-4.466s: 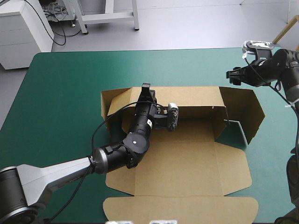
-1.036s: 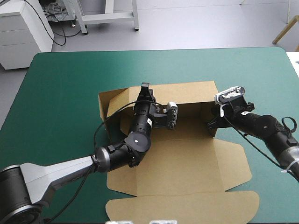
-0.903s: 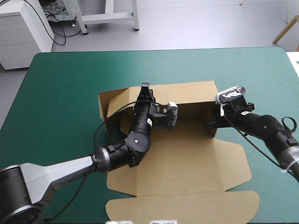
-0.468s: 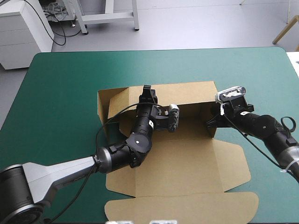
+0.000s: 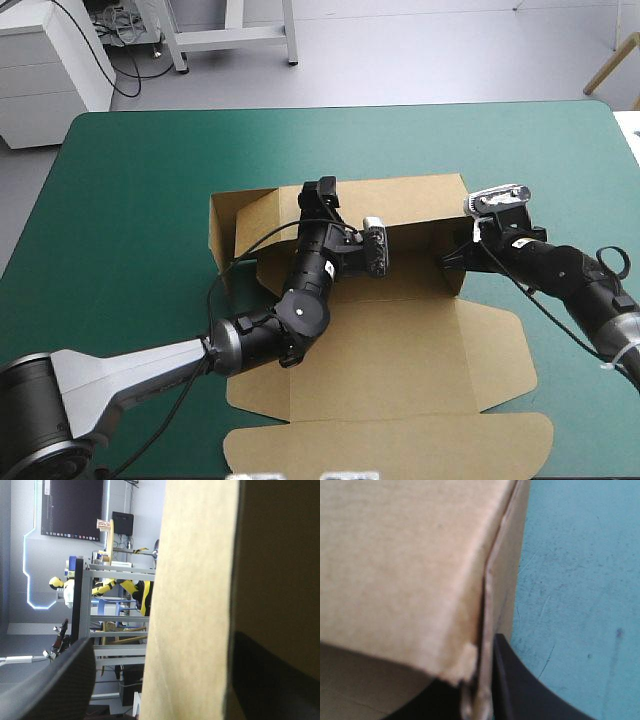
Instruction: Fold the box
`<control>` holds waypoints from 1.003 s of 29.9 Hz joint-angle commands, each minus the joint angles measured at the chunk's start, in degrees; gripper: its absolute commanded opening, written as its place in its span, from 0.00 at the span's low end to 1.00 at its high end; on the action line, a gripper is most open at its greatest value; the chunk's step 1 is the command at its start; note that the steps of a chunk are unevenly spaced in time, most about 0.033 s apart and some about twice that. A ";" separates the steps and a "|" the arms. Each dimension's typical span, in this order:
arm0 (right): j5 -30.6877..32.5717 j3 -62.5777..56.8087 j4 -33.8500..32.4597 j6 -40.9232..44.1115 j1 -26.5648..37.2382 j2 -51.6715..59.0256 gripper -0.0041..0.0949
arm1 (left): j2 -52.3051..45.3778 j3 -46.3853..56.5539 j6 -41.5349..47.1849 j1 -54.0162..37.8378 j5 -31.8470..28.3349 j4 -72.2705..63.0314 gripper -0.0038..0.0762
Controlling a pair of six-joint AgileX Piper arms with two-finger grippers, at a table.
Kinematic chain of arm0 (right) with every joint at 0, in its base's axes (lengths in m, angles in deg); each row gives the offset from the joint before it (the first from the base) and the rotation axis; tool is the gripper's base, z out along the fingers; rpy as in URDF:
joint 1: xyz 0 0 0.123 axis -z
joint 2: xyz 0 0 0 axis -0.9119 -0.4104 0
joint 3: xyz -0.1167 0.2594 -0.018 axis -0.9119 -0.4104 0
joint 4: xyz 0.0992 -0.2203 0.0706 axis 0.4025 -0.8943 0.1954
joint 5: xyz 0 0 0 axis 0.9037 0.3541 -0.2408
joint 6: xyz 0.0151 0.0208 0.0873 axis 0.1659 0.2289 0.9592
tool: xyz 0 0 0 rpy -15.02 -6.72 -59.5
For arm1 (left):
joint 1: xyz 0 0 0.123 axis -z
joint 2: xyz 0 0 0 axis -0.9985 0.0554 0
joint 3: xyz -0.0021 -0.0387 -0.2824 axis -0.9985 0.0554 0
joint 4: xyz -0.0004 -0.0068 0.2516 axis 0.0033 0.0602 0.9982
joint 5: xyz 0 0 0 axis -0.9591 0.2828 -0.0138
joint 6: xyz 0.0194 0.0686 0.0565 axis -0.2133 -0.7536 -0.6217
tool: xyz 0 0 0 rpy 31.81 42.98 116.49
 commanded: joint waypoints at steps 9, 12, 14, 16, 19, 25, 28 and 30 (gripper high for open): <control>8.19 6.91 -7.26 11.50 -0.17 1.24 0.04 | -2.34 -1.19 1.75 8.83 11.16 6.26 0.72; 11.44 9.31 -10.69 15.73 -0.17 1.24 0.04 | -2.58 -1.19 1.64 10.53 13.68 6.26 0.71; 14.20 11.25 -13.09 19.45 -0.17 1.24 0.04 | -3.13 -1.19 1.11 12.10 15.38 6.36 0.67; 17.44 13.26 -15.23 22.18 -0.17 0.78 0.04 | -4.64 -1.19 -0.21 13.70 15.82 6.36 0.60; 23.12 17.34 -18.23 26.13 -0.17 -1.34 0.04 | -7.89 -1.42 -1.32 15.67 15.82 6.36 0.42; 29.78 27.09 -18.98 28.20 -0.17 -9.54 0.04 | -15.53 -4.61 -1.21 15.80 15.60 6.12 0.05; 32.79 33.39 -19.04 29.21 -0.17 -14.91 0.04 | -18.89 -6.75 -1.21 12.97 13.79 3.60 0.05; 34.97 37.51 -19.54 30.01 -0.17 -19.19 0.04 | -21.05 -8.18 -1.32 8.93 11.63 -0.81 0.05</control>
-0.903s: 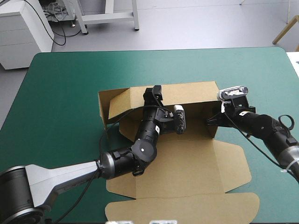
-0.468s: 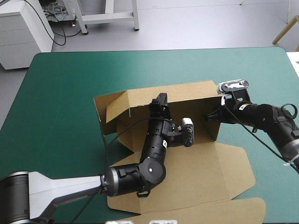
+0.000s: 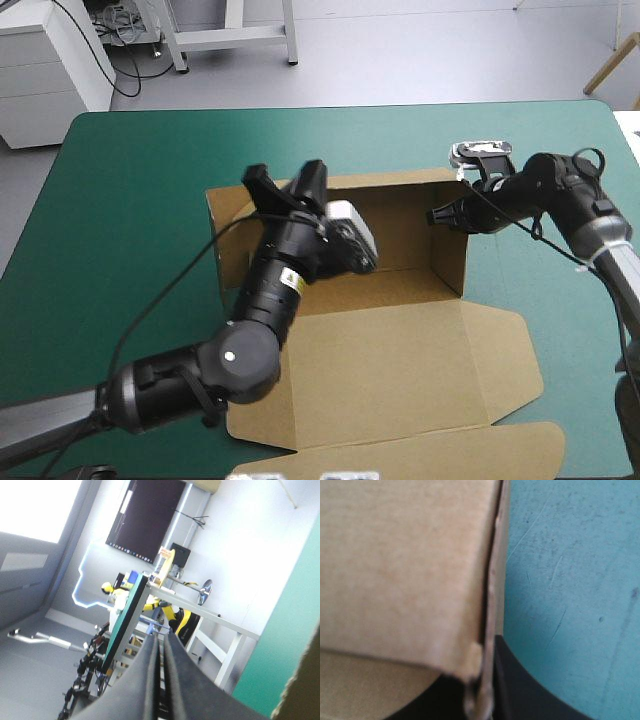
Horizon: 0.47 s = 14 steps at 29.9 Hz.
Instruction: Fold the box
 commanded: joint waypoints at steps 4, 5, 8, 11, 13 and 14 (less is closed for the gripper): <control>4.69 14.91 0.14 3.01 -0.05 -10.67 0.04 | -8.32 -5.16 -0.16 -14.40 -5.95 -11.77 0.05; 4.95 16.86 0.14 3.15 -0.05 -12.14 0.04 | -9.19 -5.36 -0.85 -17.42 -7.04 -15.28 0.05; 5.47 21.73 0.14 3.15 -0.05 -16.89 0.04 | -10.95 -5.62 -6.01 -26.19 -8.29 -26.43 0.05; 6.58 25.61 0.14 3.37 -0.05 -20.31 0.04 | -11.63 -5.62 -14.89 -34.18 -7.54 -39.05 0.05; 7.19 27.06 0.04 3.37 -0.05 -21.51 0.04 | -11.65 -5.62 -22.32 -39.61 -7.01 -48.38 0.05; 7.47 27.54 -0.09 2.92 -0.05 -21.85 0.05 | -11.75 -5.62 -25.42 -42.23 -6.89 -53.16 0.05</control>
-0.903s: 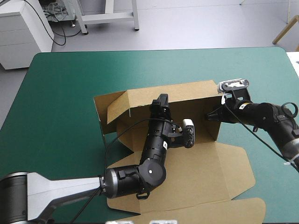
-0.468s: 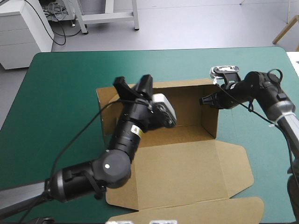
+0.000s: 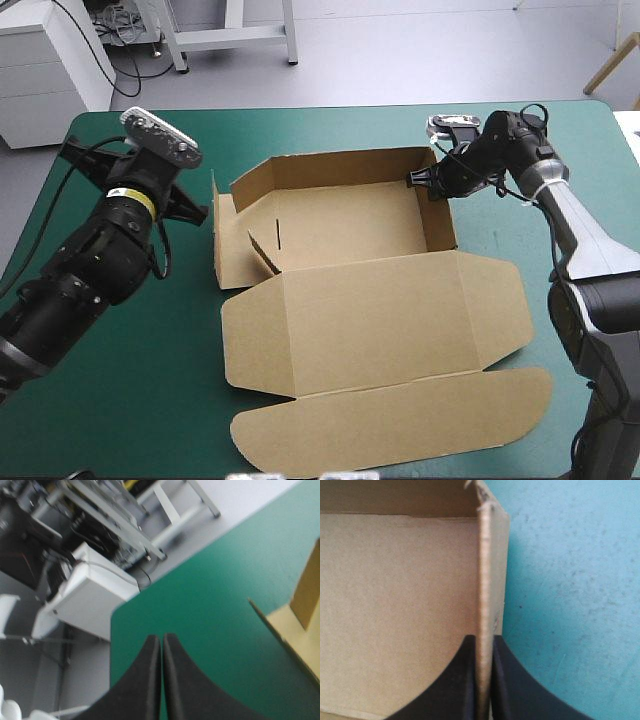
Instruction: Fold the box
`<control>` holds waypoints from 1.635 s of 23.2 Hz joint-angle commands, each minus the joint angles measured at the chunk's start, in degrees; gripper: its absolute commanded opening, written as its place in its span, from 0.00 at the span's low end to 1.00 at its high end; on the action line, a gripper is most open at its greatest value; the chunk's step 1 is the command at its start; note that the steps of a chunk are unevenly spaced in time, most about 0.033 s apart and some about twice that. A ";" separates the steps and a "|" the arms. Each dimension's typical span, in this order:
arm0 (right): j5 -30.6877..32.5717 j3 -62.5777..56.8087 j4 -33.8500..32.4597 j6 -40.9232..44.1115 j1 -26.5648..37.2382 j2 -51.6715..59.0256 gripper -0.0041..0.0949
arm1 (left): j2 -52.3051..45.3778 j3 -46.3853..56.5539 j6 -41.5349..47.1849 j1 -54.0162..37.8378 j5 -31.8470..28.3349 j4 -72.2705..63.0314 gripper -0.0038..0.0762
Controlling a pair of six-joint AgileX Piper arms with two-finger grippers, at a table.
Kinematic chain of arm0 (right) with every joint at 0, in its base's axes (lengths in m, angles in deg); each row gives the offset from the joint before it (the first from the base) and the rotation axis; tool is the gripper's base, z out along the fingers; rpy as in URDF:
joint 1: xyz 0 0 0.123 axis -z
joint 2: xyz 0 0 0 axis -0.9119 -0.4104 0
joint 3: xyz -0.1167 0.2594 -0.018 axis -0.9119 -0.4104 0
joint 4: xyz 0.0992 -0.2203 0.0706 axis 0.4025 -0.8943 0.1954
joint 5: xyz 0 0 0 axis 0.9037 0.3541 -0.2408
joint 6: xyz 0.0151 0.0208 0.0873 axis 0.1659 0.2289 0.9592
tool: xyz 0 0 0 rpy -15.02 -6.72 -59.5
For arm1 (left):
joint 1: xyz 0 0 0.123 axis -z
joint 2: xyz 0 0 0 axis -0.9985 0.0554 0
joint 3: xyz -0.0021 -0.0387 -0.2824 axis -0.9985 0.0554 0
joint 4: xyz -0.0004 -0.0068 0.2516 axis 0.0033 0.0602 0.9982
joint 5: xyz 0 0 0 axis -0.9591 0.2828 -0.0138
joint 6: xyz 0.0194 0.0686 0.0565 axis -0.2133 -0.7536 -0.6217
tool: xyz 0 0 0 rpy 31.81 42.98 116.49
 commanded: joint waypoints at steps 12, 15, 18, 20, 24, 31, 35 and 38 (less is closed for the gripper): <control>7.90 11.65 -1.44 -2.87 0.05 3.27 0.59 | -1.58 -1.94 -29.88 -33.71 4.15 -46.77 0.05; 7.90 11.78 -3.88 -2.87 0.05 8.55 0.59 | -1.58 -1.94 -31.67 -41.99 4.76 -51.44 0.05; 8.06 11.78 -8.07 -2.87 0.05 13.52 0.57 | -1.58 -1.94 -35.01 -49.08 4.97 -59.08 0.05; 9.05 11.78 -8.47 0.13 0.05 16.87 0.57 | -1.58 -1.94 -36.48 -53.27 4.97 -63.78 0.05; 9.05 11.41 -8.47 0.35 0.05 17.85 0.57 | -1.58 -1.94 -36.48 -54.60 4.97 -65.29 0.04; 9.05 10.35 -5.26 0.55 -0.06 11.34 0.57 | -1.58 -1.94 -36.58 -54.60 7.12 -68.21 0.04; 9.05 8.94 -5.04 0.41 -0.06 7.43 0.57 | -1.58 -1.94 -36.58 -54.60 7.91 -68.10 0.04; 9.05 7.18 -3.97 0.41 -0.06 4.80 0.57 | -1.58 -1.94 -36.58 -54.49 8.25 -68.21 0.04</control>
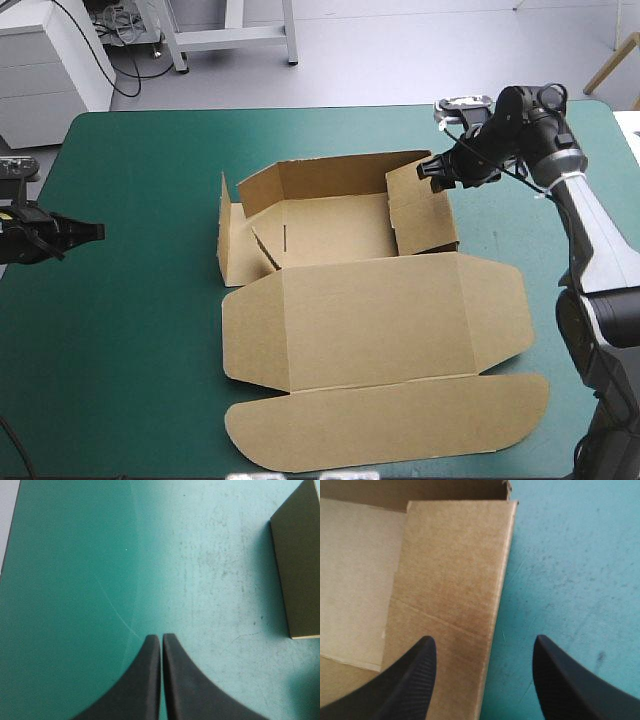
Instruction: Fold the box
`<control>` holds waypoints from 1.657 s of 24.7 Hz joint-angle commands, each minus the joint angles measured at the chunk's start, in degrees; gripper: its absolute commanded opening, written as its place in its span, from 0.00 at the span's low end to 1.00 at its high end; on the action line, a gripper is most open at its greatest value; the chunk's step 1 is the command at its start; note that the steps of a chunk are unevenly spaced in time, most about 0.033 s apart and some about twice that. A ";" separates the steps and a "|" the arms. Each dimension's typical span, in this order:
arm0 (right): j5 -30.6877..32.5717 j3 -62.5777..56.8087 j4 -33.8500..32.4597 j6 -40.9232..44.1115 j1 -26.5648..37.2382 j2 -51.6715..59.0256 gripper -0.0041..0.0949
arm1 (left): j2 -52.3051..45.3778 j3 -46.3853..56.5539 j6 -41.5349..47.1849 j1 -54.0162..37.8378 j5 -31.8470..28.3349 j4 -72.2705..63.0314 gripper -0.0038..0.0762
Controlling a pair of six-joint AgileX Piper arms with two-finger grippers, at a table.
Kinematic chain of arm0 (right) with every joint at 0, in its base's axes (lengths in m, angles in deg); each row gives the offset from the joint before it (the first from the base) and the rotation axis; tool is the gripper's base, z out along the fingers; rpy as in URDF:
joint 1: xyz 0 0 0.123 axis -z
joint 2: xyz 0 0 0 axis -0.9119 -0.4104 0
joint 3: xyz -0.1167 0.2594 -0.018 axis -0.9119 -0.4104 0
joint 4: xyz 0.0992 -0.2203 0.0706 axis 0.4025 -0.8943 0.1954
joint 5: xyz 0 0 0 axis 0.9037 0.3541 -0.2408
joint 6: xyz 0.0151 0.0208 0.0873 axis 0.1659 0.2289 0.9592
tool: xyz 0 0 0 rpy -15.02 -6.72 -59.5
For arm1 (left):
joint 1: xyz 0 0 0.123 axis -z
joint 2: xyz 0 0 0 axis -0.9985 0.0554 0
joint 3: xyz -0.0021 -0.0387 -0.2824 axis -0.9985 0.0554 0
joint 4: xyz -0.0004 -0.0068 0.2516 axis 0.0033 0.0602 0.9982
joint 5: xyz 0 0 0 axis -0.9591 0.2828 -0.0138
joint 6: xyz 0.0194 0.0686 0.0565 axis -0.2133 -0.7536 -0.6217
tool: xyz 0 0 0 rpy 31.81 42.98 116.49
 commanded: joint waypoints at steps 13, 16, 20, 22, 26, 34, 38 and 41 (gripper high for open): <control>-3.25 -0.84 4.68 0.74 0.20 -6.73 0.55 | -1.55 -1.94 0.13 0.07 -1.33 -1.68 0.04; -2.46 -0.84 4.68 0.06 0.20 -6.78 0.25 | -1.55 -1.94 0.13 0.07 -1.33 -1.68 0.04; -1.70 -0.84 4.68 -0.96 0.20 -6.78 0.03 | -1.55 -1.94 0.13 0.07 -1.13 -1.68 0.04; -1.70 -0.84 4.68 -0.96 0.20 -6.78 0.03 | -1.55 -1.94 0.13 0.07 -0.99 -1.68 0.05; -1.67 -0.84 4.83 -0.96 0.20 -6.78 0.03 | -1.45 -1.94 0.13 0.07 -0.66 -1.68 0.16; -1.57 -0.84 5.30 -0.28 0.20 -6.15 0.02 | 1.64 -1.94 -0.10 0.07 2.11 -2.92 0.84; -1.57 -0.84 5.31 -0.28 0.33 -4.23 0.02 | 3.78 -1.94 0.46 0.07 2.11 -7.48 0.89; -1.57 -0.84 5.76 -0.28 0.33 -2.10 0.02 | 5.35 -1.94 0.46 0.07 2.11 -13.51 0.87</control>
